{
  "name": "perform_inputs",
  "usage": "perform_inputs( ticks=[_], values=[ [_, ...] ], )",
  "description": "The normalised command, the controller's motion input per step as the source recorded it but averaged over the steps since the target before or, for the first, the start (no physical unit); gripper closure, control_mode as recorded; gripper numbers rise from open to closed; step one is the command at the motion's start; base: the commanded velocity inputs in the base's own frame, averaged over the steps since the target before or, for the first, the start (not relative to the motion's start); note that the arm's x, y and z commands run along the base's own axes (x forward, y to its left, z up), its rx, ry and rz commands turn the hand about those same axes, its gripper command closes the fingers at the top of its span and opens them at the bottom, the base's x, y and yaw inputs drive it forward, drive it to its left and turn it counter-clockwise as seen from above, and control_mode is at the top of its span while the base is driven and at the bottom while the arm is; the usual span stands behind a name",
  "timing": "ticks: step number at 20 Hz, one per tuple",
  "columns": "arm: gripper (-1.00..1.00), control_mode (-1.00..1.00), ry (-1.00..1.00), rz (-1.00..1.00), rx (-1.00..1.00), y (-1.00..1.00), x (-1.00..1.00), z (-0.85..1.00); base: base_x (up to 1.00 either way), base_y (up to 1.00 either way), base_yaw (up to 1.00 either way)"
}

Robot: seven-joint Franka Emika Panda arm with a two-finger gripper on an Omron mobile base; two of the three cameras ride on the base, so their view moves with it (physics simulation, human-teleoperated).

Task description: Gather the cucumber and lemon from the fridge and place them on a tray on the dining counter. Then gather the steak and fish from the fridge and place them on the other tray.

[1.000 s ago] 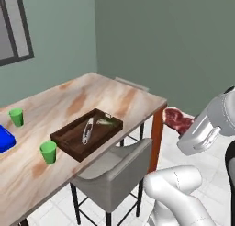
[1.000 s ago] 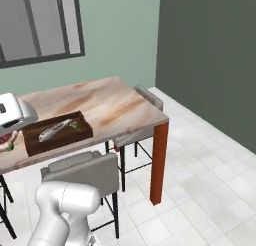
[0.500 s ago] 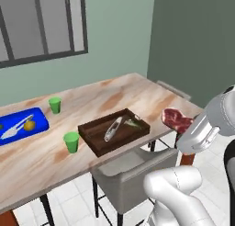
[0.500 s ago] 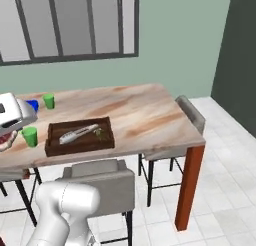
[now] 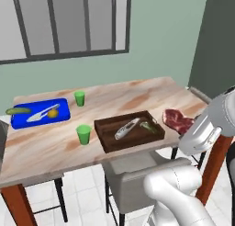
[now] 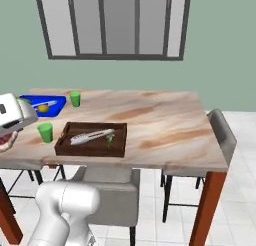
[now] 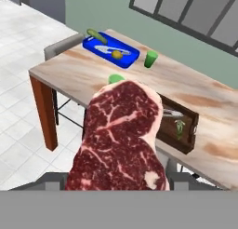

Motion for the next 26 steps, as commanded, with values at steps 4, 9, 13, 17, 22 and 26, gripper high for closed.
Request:
perform_inputs(
  ticks=[4,9,13,17,22,26],
  values=[
    [1.0,1.0,0.0,0.0,0.0,0.0,0.0,0.0,0.54,-0.37,0.34],
    [1.0,1.0,0.0,0.0,0.0,0.0,0.0,0.0,0.64,-0.35,0.32],
    [1.0,1.0,0.0,0.0,0.0,0.0,0.0,0.0,0.63,-0.38,0.3],
    [1.0,1.0,0.0,0.0,0.0,0.0,0.0,0.0,0.55,-0.42,0.26],
    [1.0,-1.0,0.05,0.11,0.03,-0.39,0.68,-0.01,0.0,0.0,0.0],
    [1.0,-1.0,0.15,0.0,0.0,-0.1,0.95,-0.08,0.0,0.0,0.0]
  ],
)
